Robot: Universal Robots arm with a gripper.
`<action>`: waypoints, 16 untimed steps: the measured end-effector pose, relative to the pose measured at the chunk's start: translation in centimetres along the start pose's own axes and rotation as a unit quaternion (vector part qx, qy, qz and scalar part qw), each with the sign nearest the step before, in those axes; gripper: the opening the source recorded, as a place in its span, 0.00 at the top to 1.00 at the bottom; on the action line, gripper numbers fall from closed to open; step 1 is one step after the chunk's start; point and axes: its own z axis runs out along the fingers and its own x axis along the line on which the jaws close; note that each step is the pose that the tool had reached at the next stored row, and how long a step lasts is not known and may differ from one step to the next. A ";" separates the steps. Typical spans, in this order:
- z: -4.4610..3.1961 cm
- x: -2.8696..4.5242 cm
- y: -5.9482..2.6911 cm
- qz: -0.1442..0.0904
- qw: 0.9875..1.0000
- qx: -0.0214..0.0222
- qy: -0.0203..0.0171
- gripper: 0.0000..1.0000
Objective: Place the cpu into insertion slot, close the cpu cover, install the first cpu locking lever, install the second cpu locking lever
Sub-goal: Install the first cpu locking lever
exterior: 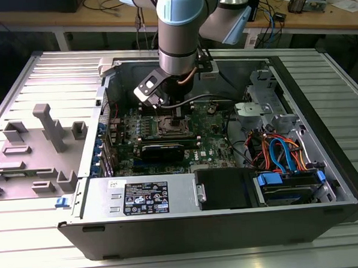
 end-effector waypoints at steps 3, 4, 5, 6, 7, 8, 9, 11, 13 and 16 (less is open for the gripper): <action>-0.03 0.01 0.01 0.000 1.000 0.000 0.000 0.89; -0.05 0.01 0.01 0.000 1.000 0.000 0.000 0.89; -0.06 0.00 0.00 0.000 1.000 0.000 0.000 0.89; -0.08 0.01 0.00 0.000 1.000 0.000 0.000 0.89; -0.09 0.01 0.00 0.000 1.000 0.000 0.000 0.89; -0.11 0.00 0.00 0.000 1.000 0.000 0.000 0.89; -0.14 0.01 0.00 0.000 1.000 0.000 0.000 0.89; -0.23 0.01 0.00 0.000 1.000 0.000 0.000 0.89; -0.24 0.01 0.00 0.000 1.000 0.000 0.000 0.89; -0.30 0.01 0.00 0.000 1.000 0.000 0.000 0.89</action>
